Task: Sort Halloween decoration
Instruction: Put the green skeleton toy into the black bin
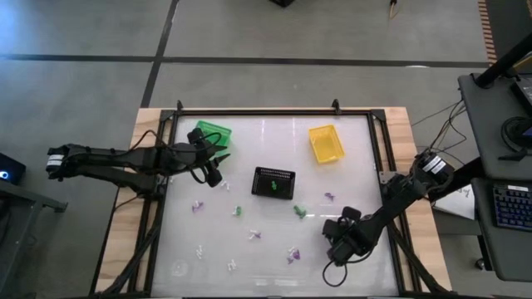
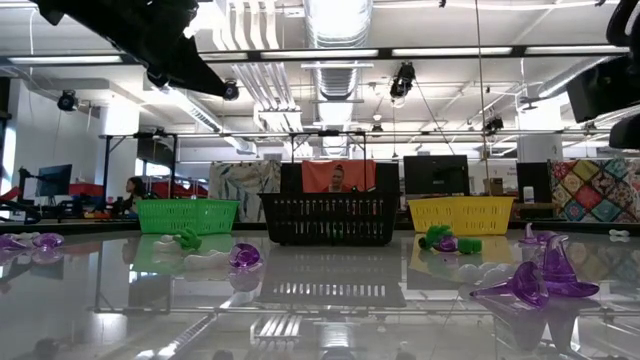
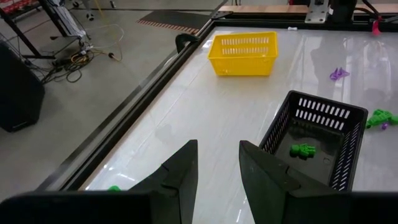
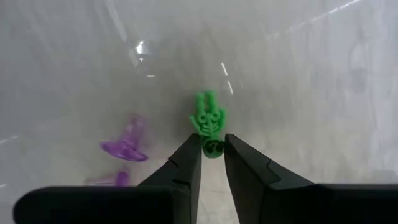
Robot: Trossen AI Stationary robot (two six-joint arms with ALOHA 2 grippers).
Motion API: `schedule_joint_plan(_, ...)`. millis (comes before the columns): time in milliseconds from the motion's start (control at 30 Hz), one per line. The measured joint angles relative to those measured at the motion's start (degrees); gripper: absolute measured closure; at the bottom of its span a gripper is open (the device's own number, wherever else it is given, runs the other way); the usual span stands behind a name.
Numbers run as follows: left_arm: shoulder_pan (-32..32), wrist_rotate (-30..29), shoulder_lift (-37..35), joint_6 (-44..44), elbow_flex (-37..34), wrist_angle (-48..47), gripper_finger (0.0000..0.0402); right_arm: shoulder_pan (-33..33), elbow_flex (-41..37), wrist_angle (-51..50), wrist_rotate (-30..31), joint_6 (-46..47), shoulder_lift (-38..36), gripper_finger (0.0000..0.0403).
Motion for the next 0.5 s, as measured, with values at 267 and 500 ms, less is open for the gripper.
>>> schedule_joint_plan(267, 0.0, 0.02, 0.01, -0.84, 0.0, 0.09, 0.0302, -0.17, -2.69, 2.76, 0.02, -0.19, -0.37, 0.0389)
schedule_joint_plan(500, 0.0, 0.02, 0.01, -0.87, -0.01, 0.17, 0.0302, -0.34, -3.09, 2.49, 1.66, 0.43, -2.92, 0.0392)
